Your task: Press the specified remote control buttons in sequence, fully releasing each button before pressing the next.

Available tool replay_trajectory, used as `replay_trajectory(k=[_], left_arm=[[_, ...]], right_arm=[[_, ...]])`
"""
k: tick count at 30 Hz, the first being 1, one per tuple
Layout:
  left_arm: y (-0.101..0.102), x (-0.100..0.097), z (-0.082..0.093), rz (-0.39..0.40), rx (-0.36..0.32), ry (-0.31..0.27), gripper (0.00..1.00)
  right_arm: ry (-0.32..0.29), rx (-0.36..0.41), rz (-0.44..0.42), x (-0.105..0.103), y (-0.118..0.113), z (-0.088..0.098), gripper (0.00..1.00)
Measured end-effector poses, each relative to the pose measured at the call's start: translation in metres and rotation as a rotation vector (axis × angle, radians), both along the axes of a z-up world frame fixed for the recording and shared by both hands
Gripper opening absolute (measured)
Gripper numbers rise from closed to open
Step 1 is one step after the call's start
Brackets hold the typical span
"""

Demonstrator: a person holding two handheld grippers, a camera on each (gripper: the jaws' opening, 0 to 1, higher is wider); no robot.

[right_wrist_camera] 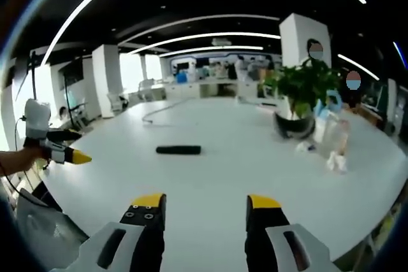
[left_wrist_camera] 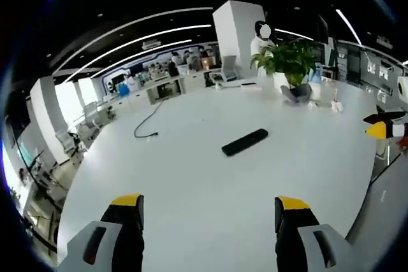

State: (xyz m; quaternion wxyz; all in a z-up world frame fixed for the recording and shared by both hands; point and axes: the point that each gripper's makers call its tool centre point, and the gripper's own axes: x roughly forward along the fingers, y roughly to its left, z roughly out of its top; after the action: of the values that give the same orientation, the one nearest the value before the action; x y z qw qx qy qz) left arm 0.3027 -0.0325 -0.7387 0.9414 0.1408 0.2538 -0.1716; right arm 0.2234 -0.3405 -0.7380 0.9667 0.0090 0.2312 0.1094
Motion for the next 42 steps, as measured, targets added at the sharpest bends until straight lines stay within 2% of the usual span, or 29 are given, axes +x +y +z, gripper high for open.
replay_trajectory(k=[5, 6, 8, 12, 18, 20, 23, 27, 34, 39, 42], left_arm=[[-0.010, 0.014, 0.000, -0.056, 0.020, 0.009, 0.87], [-0.014, 0.020, -0.001, -0.070, 0.018, 0.014, 0.87], [-0.020, 0.025, -0.002, -0.090, 0.013, 0.019, 0.87], [-0.030, 0.036, -0.004, -0.137, 0.031, 0.020, 0.85], [-0.040, 0.054, -0.012, -0.186, 0.057, 0.038, 0.83], [-0.045, 0.058, -0.013, -0.214, 0.069, 0.044, 0.80], [-0.050, 0.064, -0.015, -0.243, 0.090, 0.051, 0.77], [-0.060, 0.075, -0.014, -0.271, 0.093, 0.045, 0.75], [-0.072, 0.085, -0.017, -0.315, 0.103, 0.061, 0.74], [-0.077, 0.090, -0.024, -0.347, 0.124, 0.082, 0.74], [-0.077, 0.096, -0.035, -0.375, 0.176, 0.105, 0.73]], right_arm=[[0.009, 0.001, 0.002, -0.001, 0.000, -0.001, 0.43], [-0.008, 0.001, -0.007, 0.000, -0.002, 0.002, 0.44], [0.012, 0.024, -0.005, -0.001, -0.001, 0.000, 0.40], [0.003, 0.005, -0.017, 0.000, -0.004, 0.000, 0.37], [0.027, -0.019, -0.010, -0.002, -0.004, -0.004, 0.29], [0.024, -0.031, -0.012, -0.002, -0.005, -0.004, 0.28], [0.038, -0.042, -0.008, -0.002, -0.005, -0.007, 0.20], [0.043, -0.097, 0.013, -0.004, -0.006, -0.009, 0.08], [0.057, -0.116, 0.015, -0.005, -0.008, -0.012, 0.01], [0.082, -0.166, 0.033, -0.006, -0.009, -0.018, 0.00], [0.082, -0.160, 0.042, -0.006, -0.007, -0.018, 0.00]])
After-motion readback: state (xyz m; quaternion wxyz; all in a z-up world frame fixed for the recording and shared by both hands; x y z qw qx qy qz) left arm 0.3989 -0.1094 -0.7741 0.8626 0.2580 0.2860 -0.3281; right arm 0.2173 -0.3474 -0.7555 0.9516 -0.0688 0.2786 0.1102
